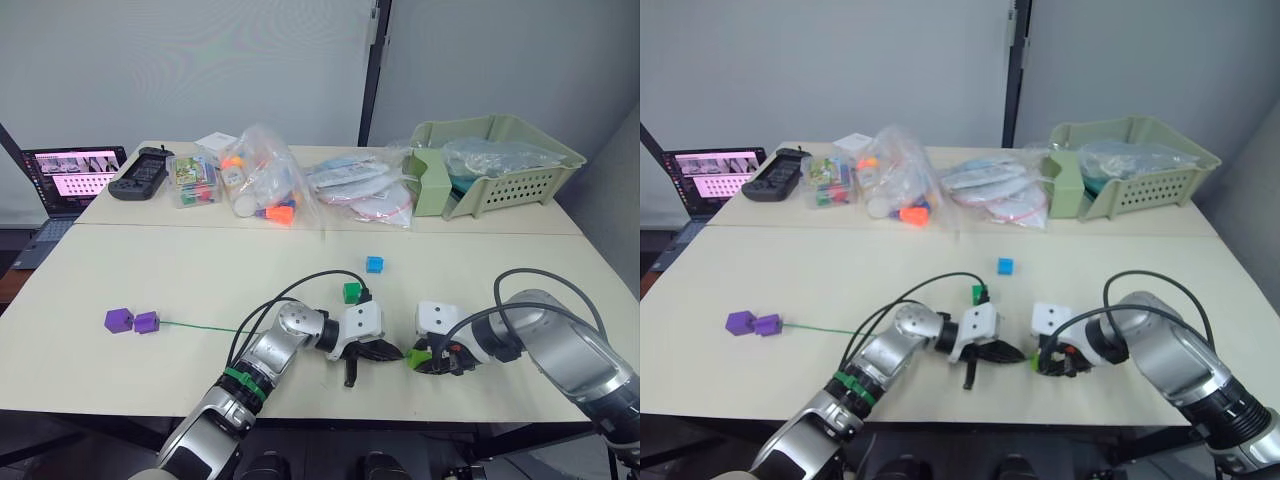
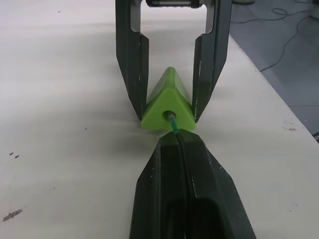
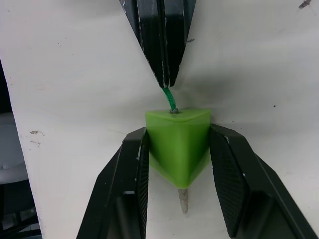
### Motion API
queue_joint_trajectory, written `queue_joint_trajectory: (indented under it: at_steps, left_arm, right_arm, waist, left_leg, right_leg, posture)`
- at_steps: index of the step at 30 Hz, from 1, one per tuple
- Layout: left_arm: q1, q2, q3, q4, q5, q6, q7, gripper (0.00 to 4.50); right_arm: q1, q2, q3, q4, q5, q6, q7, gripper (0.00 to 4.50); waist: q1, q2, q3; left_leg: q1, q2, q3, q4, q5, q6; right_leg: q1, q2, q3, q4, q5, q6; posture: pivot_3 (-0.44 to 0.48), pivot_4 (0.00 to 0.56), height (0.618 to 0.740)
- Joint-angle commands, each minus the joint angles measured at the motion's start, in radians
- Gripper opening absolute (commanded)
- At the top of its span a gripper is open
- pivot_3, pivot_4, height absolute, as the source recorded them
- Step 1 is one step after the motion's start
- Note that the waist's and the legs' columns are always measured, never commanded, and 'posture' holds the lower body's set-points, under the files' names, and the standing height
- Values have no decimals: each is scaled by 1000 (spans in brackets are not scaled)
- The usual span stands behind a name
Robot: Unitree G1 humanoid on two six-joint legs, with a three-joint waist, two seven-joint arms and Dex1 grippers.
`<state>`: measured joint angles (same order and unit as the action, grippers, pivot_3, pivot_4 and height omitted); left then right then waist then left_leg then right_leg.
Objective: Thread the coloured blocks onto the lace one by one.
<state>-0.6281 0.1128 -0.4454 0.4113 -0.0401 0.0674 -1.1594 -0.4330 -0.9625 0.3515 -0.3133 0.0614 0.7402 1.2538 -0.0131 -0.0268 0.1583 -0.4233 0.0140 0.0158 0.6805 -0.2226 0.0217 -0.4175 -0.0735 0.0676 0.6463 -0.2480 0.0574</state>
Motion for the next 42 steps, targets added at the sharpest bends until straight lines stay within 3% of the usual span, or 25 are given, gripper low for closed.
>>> queue_joint_trajectory:
  at_steps: [1, 7, 16, 17, 25, 34, 42]
  left_arm:
    - [-28, -23, 11, 4, -15, -3, 7, 0]
    - [-35, -18, 33, -5, -23, 12, 17, 0]
    - [-13, 40, 13, -40, -8, 18, -11, 2776]
    - [-10, 38, 9, -43, -5, 19, -8, 2812]
    - [-17, 33, -18, -36, 18, 39, 6, 2812]
    - [-21, 26, -10, -31, 12, 31, 7, 66]
    - [-29, 2, 7, -27, -13, 32, 8, 0]
  right_arm:
    - [14, 12, 25, -7, 10, 2, -1, 1260]
    - [12, 12, 26, -5, 9, 2, -1, 1260]
    - [13, 17, 28, -6, 9, 4, -2, 1260]
    - [11, 20, 29, -6, 9, 6, -3, 1260]
    - [14, 19, 26, -10, 7, 8, -5, 1260]
    - [17, 18, 25, -15, 9, 11, -10, 1260]
    - [18, 18, 28, -14, 7, 8, -13, 1260]
  waist:
    - [0, 0, 0]
    - [0, 0, 0]
    - [0, 0, 0]
    - [0, 0, 0]
    - [-1, 0, 0]
    - [-1, 0, 0]
    - [-1, 0, 0]
  left_leg:
    - [0, 0, 0, 0, 0, 0]
    - [0, 0, 0, 0, 0, 0]
    - [0, 0, 0, 0, 0, 0]
    - [0, 0, 0, 0, 0, 0]
    - [0, 0, 0, 0, 0, 0]
    - [0, 0, 0, 0, 0, 0]
    - [0, 0, 0, 0, 0, 0]
  right_leg:
    - [0, 0, 0, 0, 0, 0]
    - [0, 0, 0, 0, 0, 0]
    - [0, 0, 0, 0, 0, 0]
    - [0, 0, 0, 0, 0, 0]
    - [0, 0, 0, 0, 0, 0]
    - [0, 0, 0, 0, 0, 0]
    - [0, 0, 0, 0, 0, 0]
  posture:
    - [0, 150, 734]
    - [0, 150, 734]
    - [0, 150, 734]
    - [0, 150, 734]
    - [0, 150, 734]
    - [0, 150, 734]
    - [0, 150, 734]
